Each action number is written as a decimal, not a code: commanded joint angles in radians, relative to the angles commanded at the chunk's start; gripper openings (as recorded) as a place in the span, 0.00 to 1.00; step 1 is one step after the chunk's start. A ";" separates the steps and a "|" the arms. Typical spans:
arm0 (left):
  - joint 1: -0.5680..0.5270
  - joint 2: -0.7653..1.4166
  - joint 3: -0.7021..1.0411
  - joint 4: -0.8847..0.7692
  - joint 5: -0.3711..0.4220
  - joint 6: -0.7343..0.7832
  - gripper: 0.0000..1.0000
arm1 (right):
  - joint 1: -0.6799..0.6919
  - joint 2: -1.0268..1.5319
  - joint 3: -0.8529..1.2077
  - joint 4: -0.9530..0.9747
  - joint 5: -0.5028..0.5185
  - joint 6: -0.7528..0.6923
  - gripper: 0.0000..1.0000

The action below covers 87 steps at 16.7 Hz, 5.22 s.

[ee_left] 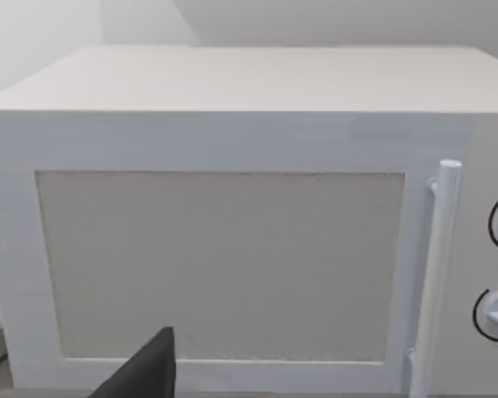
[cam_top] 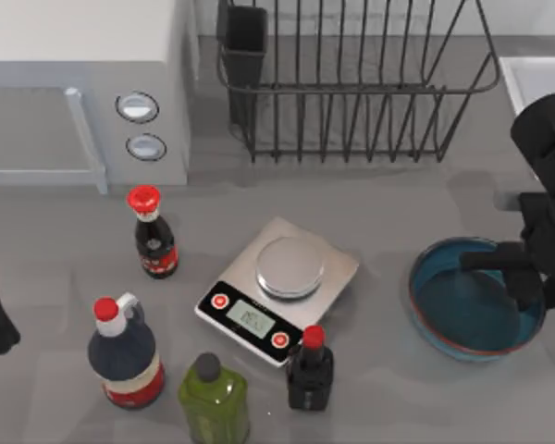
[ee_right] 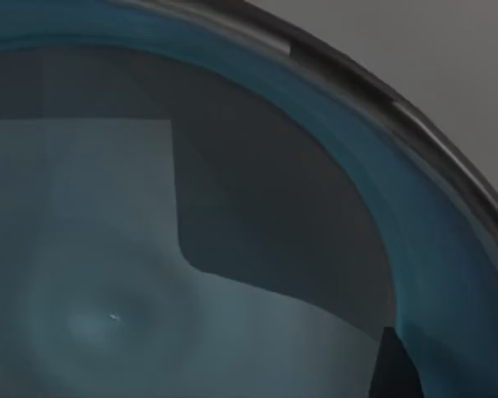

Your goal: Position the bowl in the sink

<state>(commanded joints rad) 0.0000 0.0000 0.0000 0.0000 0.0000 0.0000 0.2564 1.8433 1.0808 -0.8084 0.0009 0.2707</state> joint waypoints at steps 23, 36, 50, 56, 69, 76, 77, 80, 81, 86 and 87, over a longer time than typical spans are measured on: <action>0.000 0.000 0.000 0.000 0.000 0.000 1.00 | -0.007 -0.130 0.461 -0.589 0.000 -0.008 0.00; 0.000 0.000 0.000 0.000 0.000 0.000 1.00 | -0.331 -0.152 0.300 -0.036 -0.151 -0.116 0.00; 0.000 0.000 0.000 0.000 0.000 0.000 1.00 | -0.771 -0.267 -0.315 1.377 -0.442 -0.257 0.00; 0.000 0.000 0.000 0.000 0.000 0.000 1.00 | -0.784 -0.344 -0.472 1.688 -0.498 -0.254 0.00; 0.000 0.000 0.000 0.000 0.000 0.000 1.00 | -0.791 -0.125 -0.505 1.947 -0.502 -0.252 0.00; 0.000 0.000 0.000 0.000 0.000 0.000 1.00 | -0.789 0.272 -0.573 2.432 -0.497 -0.257 0.00; 0.000 0.000 0.000 0.000 0.000 0.000 1.00 | -0.787 0.309 -0.580 2.475 -0.496 -0.257 0.00; 0.000 0.000 0.000 0.000 0.000 0.000 1.00 | -0.784 0.371 -0.591 2.541 -0.493 -0.256 0.00; 0.000 0.000 0.000 0.000 0.000 0.000 1.00 | -0.784 0.373 -0.591 2.543 -0.493 -0.256 0.00; 0.000 0.000 0.000 0.000 0.000 0.000 1.00 | -0.784 0.373 -0.591 2.543 -0.493 -0.256 0.15; 0.000 0.000 0.000 0.000 0.000 0.000 1.00 | -0.784 0.373 -0.591 2.543 -0.493 -0.256 0.23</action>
<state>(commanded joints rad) 0.0000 0.0000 0.0000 0.0000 0.0000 0.0000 -0.5280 2.2165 0.4893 1.7343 -0.4924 0.0146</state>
